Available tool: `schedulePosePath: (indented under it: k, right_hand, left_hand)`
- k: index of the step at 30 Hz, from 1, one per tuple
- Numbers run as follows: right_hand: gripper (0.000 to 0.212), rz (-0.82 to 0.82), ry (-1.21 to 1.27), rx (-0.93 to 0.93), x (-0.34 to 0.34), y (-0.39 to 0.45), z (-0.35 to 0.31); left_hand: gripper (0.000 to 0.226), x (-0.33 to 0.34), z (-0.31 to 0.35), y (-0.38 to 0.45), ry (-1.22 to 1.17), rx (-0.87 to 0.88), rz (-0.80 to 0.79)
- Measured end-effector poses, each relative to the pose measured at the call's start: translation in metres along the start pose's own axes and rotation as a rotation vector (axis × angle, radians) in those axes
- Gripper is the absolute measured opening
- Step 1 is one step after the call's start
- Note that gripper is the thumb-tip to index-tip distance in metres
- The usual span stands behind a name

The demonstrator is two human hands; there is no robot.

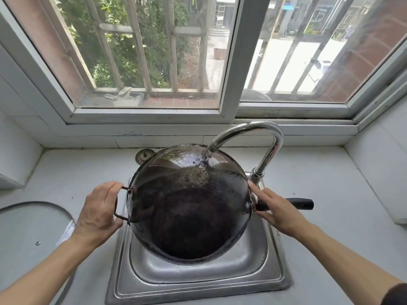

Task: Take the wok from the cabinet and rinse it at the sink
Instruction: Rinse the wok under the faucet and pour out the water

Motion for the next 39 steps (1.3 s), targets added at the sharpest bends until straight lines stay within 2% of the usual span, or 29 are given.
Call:
schedulePosePath:
  k: [17,22,24,27,31,32,34,36,39]
  right_hand:
    - [0.099,0.037,0.028,0.005,-0.012,-0.026,-0.011]
    - [0.097,0.051,0.122,0.036,-0.018,-0.040,-0.025]
    - [0.095,0.083,0.128,0.023,-0.020,-0.047,-0.028]
    - [0.084,0.144,0.121,0.009,-0.030,-0.053,-0.032]
    - [0.058,0.258,-0.064,-0.251,-0.051,-0.053,-0.058]
    - [0.051,0.277,-0.094,-0.301,-0.056,-0.053,-0.061]
    - [0.043,0.276,-0.134,-0.357,-0.064,-0.051,-0.066]
    - [0.041,0.238,-0.180,-0.358,-0.063,-0.050,-0.063]
    - [0.034,0.164,-0.210,-0.316,-0.051,-0.052,-0.053]
  left_hand:
    - [0.096,-0.008,0.006,-0.019,-0.042,0.023,0.054]
    - [0.097,-0.014,0.005,-0.030,-0.068,0.074,0.131]
    - [0.091,-0.020,0.003,-0.032,-0.050,0.106,0.198]
    - [0.066,-0.032,0.002,-0.035,0.004,0.168,0.261]
    - [0.060,-0.050,-0.007,-0.033,0.017,0.164,0.276]
    - [0.047,-0.058,-0.003,-0.033,-0.001,0.205,0.281]
    - [0.016,-0.070,0.007,-0.038,-0.043,0.351,0.216]
    - [0.014,-0.072,0.013,-0.049,-0.066,0.453,0.095]
    - [0.016,-0.075,0.016,-0.061,-0.064,0.440,0.004]
Point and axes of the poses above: each hand's wrist, its own y-axis towards the middle knuckle, its own x-axis out of the palm, z = x × y, the point moved 7 cm from there along y, towards the middle knuckle, and after that the axes turned 13 degrees about z, right-handed, at the moved point
